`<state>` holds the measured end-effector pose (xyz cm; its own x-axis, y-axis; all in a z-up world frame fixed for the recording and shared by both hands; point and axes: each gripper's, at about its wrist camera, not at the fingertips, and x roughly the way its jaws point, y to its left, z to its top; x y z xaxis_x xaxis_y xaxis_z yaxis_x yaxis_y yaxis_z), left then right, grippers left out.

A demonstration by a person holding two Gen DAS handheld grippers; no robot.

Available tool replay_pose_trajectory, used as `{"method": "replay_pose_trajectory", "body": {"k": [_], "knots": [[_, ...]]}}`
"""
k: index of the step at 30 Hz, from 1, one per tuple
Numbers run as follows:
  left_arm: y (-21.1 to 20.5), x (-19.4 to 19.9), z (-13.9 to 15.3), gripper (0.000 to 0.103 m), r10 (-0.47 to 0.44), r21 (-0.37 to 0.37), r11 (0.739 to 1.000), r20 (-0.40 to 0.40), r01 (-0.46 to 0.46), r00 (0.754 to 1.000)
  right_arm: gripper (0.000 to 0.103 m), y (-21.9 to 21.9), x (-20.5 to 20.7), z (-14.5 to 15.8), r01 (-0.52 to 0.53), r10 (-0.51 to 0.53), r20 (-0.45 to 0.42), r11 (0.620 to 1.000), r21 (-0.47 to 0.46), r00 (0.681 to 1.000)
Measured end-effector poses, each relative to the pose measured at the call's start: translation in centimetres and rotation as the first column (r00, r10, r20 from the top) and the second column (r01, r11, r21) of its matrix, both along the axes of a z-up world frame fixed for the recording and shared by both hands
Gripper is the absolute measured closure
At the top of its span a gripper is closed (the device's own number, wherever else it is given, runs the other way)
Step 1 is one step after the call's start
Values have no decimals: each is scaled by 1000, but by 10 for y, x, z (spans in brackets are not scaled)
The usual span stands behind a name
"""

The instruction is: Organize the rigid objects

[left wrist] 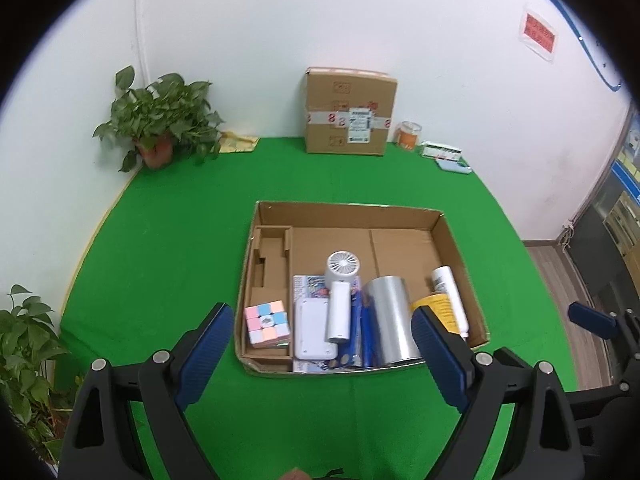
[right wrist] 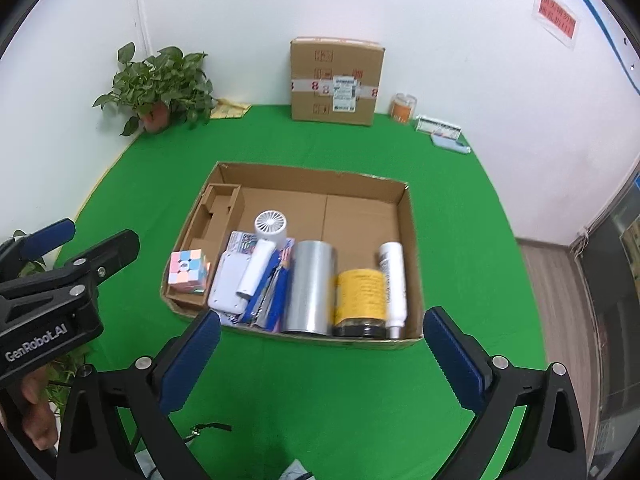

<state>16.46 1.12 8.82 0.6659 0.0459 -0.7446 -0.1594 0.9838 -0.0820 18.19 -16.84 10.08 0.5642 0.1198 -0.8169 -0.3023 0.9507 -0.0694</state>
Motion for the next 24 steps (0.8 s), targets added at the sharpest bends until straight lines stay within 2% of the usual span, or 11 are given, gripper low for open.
{"method": "replay_pose_trajectory", "body": {"k": [7, 24], "knots": [[-21, -12, 10, 13, 30, 7, 1000, 7, -30, 1000, 1, -29, -11, 7, 0, 0, -12, 1000, 25, 1000], [-55, -27, -2, 13, 64, 42, 997, -66, -61, 996, 1, -65, -22, -9, -13, 14, -45, 1000, 23, 999]]}}
